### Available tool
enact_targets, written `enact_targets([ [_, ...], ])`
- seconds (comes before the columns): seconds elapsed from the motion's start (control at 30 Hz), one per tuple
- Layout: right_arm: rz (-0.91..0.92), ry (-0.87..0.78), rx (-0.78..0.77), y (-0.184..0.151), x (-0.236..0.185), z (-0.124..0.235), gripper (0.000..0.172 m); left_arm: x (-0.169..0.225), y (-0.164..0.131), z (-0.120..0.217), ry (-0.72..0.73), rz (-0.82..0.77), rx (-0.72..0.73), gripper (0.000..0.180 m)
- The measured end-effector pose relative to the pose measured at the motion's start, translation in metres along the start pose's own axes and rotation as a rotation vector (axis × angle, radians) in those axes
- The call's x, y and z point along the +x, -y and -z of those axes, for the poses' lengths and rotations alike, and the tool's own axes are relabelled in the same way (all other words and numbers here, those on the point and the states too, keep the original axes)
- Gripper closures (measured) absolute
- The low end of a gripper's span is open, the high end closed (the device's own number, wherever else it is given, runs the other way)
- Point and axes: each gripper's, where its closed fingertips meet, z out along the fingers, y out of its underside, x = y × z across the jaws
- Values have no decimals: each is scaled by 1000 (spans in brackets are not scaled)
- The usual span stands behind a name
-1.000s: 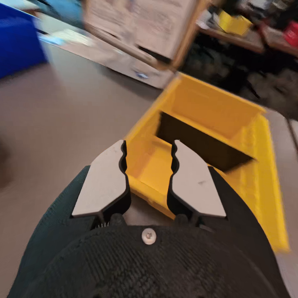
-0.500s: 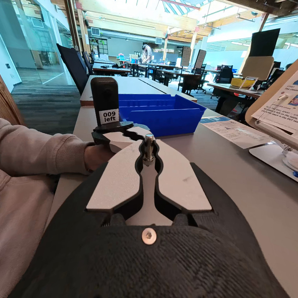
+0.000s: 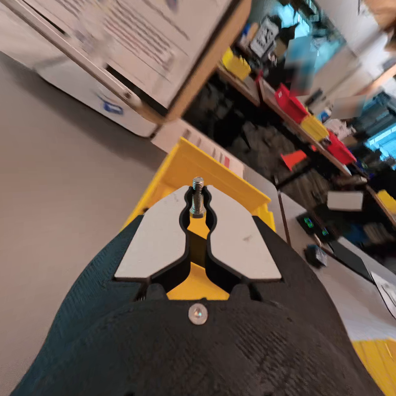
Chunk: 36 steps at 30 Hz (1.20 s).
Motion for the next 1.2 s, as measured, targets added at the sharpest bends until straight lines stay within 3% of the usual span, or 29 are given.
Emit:
enact_targets([
  [0.17, -41, 17, -204, -46, 24, -46, 160, 0, -6, -3, 6, -29, -44, 146],
  [0.23, -106, 16, -212, -51, 25, -49, 133, -2, -8, -2, 25, -46, -58, 146],
  [0.3, -159, 44, -160, -44, 21, -37, 128, -7, -2, 0, 79, -63, -49, 154],
  [0.43, -250, 77, 22, -15, 10, 14, 124, -51, 33, 23, 408, -88, -123, 154],
  [0.57, -341, 254, 152, -3, -30, 63, 121, -99, 84, 90, 726, -2, -190, 150],
  [0.63, -385, 320, 189, -5, -42, 77, 120, -123, 91, 134, 838, 70, -319, 151],
  [0.73, -417, 389, 193, -8, -46, 84, 120, -156, 75, 206, 999, 217, -544, 151],
  [0.87, -451, 395, 188, -11, -40, 84, 120, -183, 28, 253, 1016, 556, -788, 157],
  [0.93, -437, 413, 191, -9, -42, 86, 119, -191, 12, 270, 1055, 694, -872, 152],
  [1.03, -393, 391, 197, -7, -40, 89, 119, -208, -4, 291, 1154, 778, -920, 159],
  [1.2, -380, 396, 213, -4, -38, 92, 119, -209, -30, 299, 1214, 929, -993, 154],
])
